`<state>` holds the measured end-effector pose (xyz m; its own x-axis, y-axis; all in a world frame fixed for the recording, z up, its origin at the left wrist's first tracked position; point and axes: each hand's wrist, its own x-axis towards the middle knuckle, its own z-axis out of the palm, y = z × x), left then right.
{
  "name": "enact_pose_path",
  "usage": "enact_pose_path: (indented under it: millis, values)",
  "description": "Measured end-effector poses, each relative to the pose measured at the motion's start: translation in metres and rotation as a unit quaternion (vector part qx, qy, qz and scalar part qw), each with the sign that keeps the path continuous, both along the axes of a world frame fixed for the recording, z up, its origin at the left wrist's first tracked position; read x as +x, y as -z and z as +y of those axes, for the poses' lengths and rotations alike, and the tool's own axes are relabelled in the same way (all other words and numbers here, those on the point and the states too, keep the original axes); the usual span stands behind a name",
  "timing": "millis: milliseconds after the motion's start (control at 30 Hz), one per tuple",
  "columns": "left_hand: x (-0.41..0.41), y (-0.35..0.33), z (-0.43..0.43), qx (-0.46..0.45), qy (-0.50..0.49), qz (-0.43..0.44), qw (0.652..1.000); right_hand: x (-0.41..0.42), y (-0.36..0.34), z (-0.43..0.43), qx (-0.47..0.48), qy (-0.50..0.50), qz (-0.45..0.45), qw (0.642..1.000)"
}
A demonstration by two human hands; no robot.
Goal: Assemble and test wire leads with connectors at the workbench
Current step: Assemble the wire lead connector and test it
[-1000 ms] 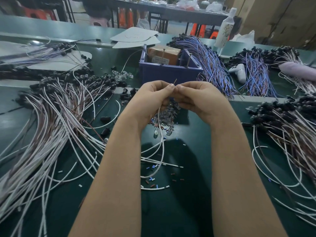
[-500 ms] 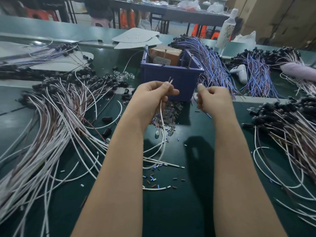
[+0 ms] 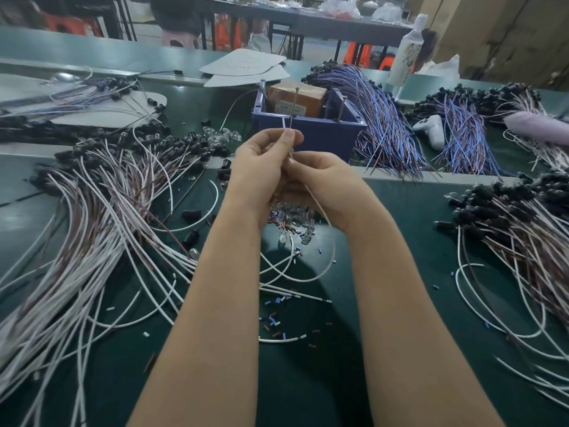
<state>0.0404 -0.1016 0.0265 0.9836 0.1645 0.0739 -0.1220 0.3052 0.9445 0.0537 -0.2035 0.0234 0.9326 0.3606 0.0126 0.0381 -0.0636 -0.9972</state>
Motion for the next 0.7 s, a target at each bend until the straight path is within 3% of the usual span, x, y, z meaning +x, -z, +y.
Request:
enact_pose_path:
  millis: [100, 167, 233, 300, 467, 700]
  values:
    - [0.002, 0.001, -0.002, 0.034, -0.014, -0.004, 0.999, 0.005, 0.002, -0.004, -0.022, 0.083, -0.042, 0.995]
    - [0.005, 0.003, -0.003, 0.207, -0.028, -0.003, 0.978, 0.008, 0.002, -0.008, -0.011, 0.132, -0.048, 0.990]
    - [0.005, 0.003, -0.004, 0.374, -0.010, 0.003, 0.927, 0.010, 0.003, -0.011, -0.004, 0.166, -0.048, 0.985]
    - [0.003, 0.001, -0.005, 0.433, 0.025, 0.015, 0.901, 0.011, 0.004, -0.014, 0.010, 0.180, -0.043, 0.983]
    - [0.002, 0.004, -0.005, 0.491, 0.028, 0.030, 0.870, 0.012, 0.006, -0.016, -0.004, 0.200, -0.047, 0.979]
    - [0.004, 0.007, 0.002, 0.428, 0.034, 0.017, 0.903, 0.012, 0.009, -0.020, -0.053, 0.233, -0.059, 0.969]
